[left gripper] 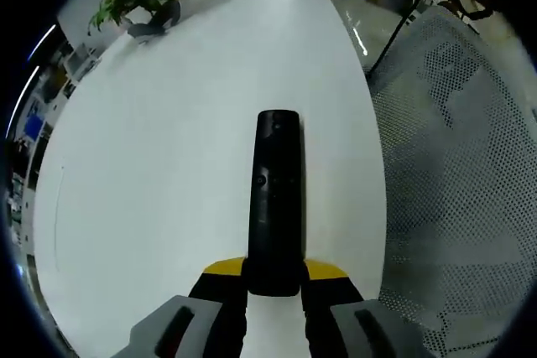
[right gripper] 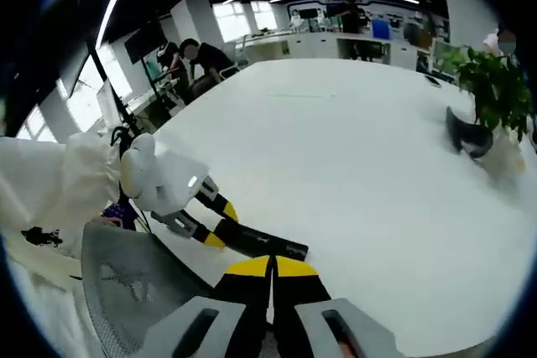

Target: Press the specified remote control buttons in sequence, fully releasing each button before pressing the next.

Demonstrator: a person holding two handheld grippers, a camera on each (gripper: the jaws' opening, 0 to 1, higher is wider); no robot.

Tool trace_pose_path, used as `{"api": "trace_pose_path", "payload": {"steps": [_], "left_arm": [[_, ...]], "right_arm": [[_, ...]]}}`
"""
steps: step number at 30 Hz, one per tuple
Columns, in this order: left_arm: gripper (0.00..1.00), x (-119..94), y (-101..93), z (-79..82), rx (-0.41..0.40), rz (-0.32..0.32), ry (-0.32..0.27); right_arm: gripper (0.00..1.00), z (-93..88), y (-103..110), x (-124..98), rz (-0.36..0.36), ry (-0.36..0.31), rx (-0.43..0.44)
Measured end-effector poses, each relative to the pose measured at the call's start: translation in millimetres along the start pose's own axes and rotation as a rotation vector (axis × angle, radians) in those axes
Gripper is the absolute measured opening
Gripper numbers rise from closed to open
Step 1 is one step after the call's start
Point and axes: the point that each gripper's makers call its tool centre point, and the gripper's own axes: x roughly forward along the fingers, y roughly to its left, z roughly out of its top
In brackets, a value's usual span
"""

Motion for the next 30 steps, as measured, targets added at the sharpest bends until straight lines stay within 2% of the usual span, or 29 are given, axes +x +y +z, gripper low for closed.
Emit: {"api": "trace_pose_path", "payload": {"steps": [7,21,30], "left_arm": [[0.24,0.3,-8.7,0.5,-0.010,0.000,-0.009],[0.24,0.3,-22.0,1.1,-0.003,-0.006,0.016],[0.24,0.2,-26.0,1.2,0.001,-0.016,0.014]], "right_arm": [[0.00,-6.9,-4.3,17.7,0.039,0.073,0.030],[0.00,-42.5,-9.4,54.2,0.087,0.285,0.106],[0.00,-51.2,-12.3,64.5,0.093,0.336,0.127]]}}
